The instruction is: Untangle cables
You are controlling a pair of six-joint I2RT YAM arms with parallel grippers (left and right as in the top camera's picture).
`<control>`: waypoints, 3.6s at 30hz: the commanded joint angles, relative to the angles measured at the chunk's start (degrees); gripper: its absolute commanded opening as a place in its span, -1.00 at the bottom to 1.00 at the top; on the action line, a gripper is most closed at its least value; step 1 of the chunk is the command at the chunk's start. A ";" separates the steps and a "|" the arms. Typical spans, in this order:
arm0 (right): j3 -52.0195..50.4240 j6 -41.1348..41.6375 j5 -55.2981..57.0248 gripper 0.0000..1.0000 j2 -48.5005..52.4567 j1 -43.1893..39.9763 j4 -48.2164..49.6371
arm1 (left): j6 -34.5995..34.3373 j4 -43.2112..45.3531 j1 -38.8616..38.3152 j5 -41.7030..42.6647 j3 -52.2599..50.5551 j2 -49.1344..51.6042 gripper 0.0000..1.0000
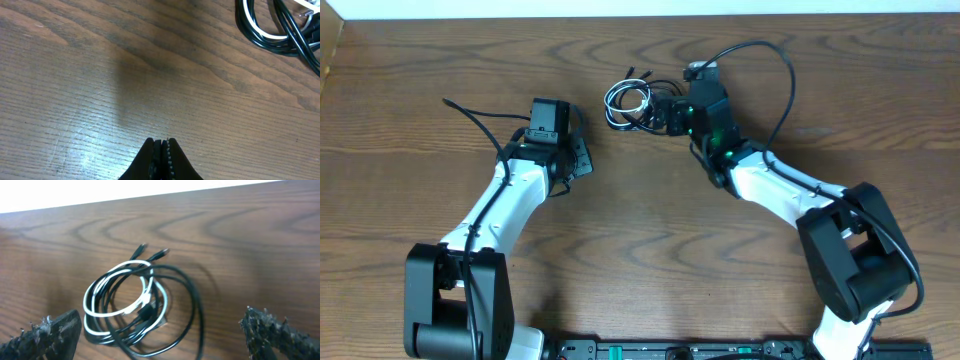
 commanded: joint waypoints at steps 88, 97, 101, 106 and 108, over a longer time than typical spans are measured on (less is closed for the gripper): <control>1.64 7.72 3.21 -0.10 -0.07 -0.46 -12.09 | -1.62 -0.28 -0.13 -3.69 -0.13 0.55 -0.83; 1.64 7.87 3.21 -0.02 11.23 -0.31 2.40 | -1.81 -0.28 -0.13 -3.54 -0.13 0.55 -0.83; 1.64 7.87 3.23 -0.07 14.99 -0.20 6.82 | -1.81 -0.28 -0.13 -3.54 -0.13 0.55 -0.83; 1.64 7.87 3.23 -0.16 18.29 -0.20 11.17 | -1.81 -0.28 -0.13 -3.54 -0.13 0.55 -0.83; 1.64 7.87 3.23 -0.43 18.84 -0.13 11.76 | -1.81 -0.28 -0.13 -3.54 -0.13 0.55 -0.83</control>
